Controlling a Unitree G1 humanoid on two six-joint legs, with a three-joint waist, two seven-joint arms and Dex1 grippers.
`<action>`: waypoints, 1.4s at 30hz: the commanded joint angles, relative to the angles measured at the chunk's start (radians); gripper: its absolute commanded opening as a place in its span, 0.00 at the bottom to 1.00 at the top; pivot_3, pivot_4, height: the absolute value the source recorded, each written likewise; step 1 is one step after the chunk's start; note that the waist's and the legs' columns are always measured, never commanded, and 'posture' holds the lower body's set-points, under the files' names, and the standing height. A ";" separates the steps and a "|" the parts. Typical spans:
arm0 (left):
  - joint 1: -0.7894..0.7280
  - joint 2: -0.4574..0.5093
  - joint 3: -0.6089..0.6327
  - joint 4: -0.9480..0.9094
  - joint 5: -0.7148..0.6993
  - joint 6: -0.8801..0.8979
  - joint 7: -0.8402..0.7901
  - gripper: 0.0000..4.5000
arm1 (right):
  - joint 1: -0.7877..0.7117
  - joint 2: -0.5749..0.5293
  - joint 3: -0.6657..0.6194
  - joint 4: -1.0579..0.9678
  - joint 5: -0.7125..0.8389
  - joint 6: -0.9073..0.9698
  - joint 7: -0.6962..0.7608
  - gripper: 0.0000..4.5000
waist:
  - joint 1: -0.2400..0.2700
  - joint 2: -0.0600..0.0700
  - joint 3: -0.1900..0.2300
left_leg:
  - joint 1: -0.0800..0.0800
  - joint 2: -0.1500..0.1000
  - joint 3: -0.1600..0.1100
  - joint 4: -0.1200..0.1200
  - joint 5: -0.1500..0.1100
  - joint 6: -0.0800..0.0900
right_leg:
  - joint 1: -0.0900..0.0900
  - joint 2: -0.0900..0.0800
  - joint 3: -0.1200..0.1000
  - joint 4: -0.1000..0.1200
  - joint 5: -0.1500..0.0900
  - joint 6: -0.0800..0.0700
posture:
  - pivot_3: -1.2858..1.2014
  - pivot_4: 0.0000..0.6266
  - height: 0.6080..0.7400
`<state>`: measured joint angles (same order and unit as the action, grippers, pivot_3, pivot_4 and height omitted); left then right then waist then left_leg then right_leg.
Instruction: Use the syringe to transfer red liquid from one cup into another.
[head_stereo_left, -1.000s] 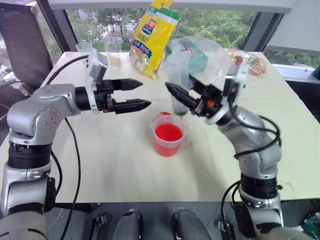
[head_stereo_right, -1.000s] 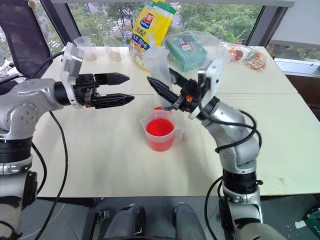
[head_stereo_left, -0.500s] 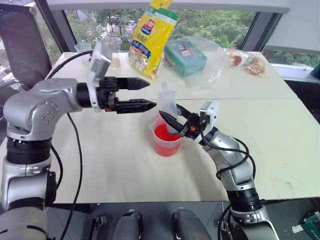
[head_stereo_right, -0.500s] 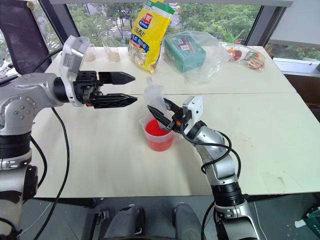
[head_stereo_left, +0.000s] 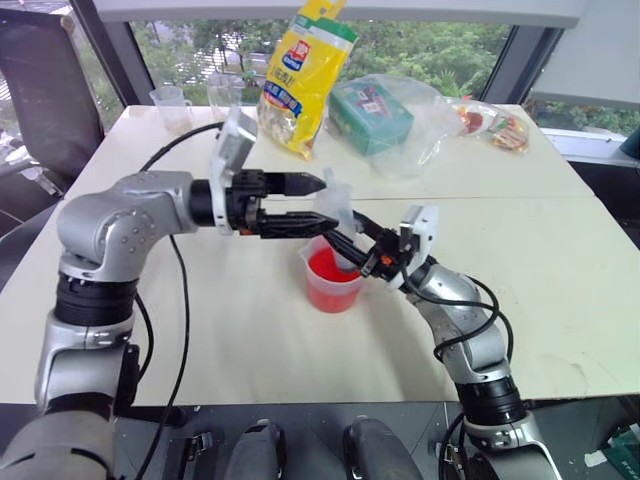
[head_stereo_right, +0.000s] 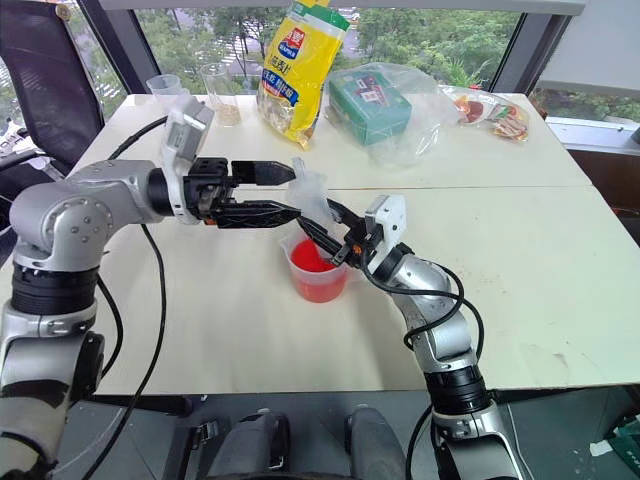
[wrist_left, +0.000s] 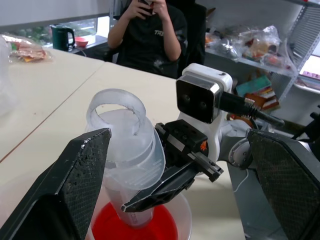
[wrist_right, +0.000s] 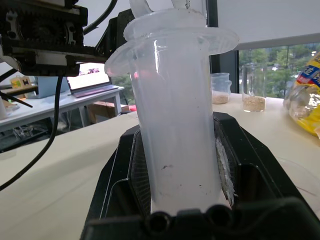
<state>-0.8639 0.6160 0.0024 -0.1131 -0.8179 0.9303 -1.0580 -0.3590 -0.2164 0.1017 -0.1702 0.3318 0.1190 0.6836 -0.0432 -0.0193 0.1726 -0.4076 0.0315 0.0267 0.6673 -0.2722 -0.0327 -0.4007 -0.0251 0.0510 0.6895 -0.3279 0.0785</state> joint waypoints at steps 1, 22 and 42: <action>-0.035 -0.025 -0.004 0.017 0.015 -0.023 0.010 1.00 | 0.011 -0.009 0.017 -0.008 -0.010 -0.005 0.008 0.30 | 0.001 0.000 0.000 | 0.000 0.000 0.000 0.000 0.000 0.000 | 0.000 0.000 0.000 0.000 0.000 0.000 | 0.52 0.24 1.00; -0.075 -0.122 0.013 0.075 0.033 -0.045 0.060 0.02 | 0.022 -0.037 0.033 -0.038 0.029 0.070 0.030 0.30 | 0.001 0.000 0.000 | 0.004 0.000 -0.001 0.000 0.000 0.000 | 0.004 0.000 0.000 0.000 0.000 0.000 | 0.52 0.24 1.00; -0.183 -0.080 0.067 0.130 0.062 -0.079 0.056 0.02 | 0.020 -0.064 0.084 0.071 0.038 0.091 0.118 0.30 | 0.000 0.000 0.000 | 0.003 0.000 -0.001 0.000 0.000 0.000 | 0.004 0.000 0.000 -0.001 0.000 0.000 | 0.52 0.24 1.00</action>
<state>-0.9621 0.5177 -0.0139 0.0355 -0.7530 0.9108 -1.0220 -0.3814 -0.2657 0.1013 -0.1400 0.3994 0.1801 0.7357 -0.0432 -0.0196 0.1723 -0.4043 0.0314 0.0258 0.6674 -0.2722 -0.0327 -0.3965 -0.0250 0.0507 0.6889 -0.3279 0.0785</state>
